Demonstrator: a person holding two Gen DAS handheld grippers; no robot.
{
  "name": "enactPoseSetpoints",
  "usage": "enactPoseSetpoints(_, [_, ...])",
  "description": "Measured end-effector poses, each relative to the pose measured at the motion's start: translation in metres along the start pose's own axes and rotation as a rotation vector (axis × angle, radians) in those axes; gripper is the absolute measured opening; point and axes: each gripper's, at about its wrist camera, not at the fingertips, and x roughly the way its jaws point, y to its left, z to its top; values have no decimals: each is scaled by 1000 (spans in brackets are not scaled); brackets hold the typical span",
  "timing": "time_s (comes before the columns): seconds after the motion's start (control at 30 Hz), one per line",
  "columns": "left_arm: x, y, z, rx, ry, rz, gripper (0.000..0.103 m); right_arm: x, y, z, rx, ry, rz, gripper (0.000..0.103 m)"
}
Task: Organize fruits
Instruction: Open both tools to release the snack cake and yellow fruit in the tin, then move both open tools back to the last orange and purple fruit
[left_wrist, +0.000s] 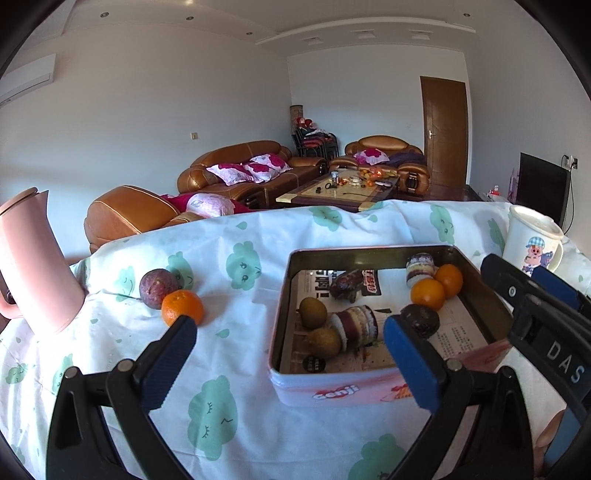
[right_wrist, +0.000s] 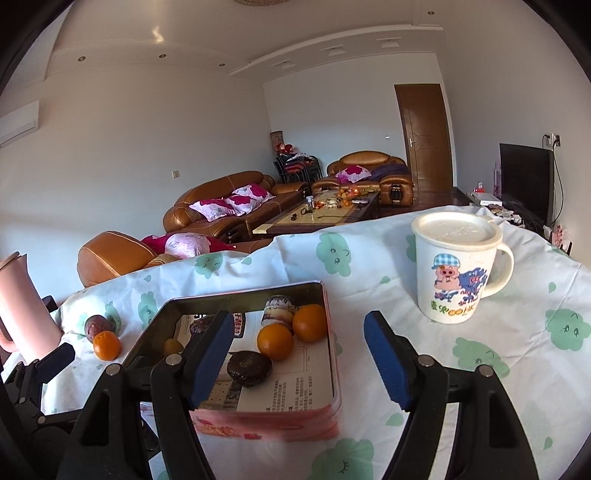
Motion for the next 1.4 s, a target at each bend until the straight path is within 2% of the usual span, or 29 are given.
enactPoseSetpoints(0.2, [-1, 32, -6, -6, 13, 48, 103, -3, 29, -7, -30, 9, 30, 74])
enactPoseSetpoints(0.53, [11, 122, -13, -59, 49, 181, 103, 8, 108, -18, -107, 39, 135, 74])
enactPoseSetpoints(0.83, [31, 206, -18, -172, 123, 285, 103, 34, 183, -25, -195, 91, 227, 74])
enactPoseSetpoints(1.03, [45, 240, -23, -227, 196, 383, 103, 69, 228, -28, -278, 195, 277, 74])
enactPoseSetpoints(1.2, [50, 254, -29, -282, 218, 390, 103, 115, 254, -34, -328, 359, 279, 74])
enactPoseSetpoints(1.37, [52, 250, -30, -263, 226, 380, 103, 140, 270, -39, -370, 443, 274, 73])
enactPoseSetpoints(1.4, [52, 250, -28, -260, 227, 378, 103, 143, 272, -42, -380, 466, 272, 69])
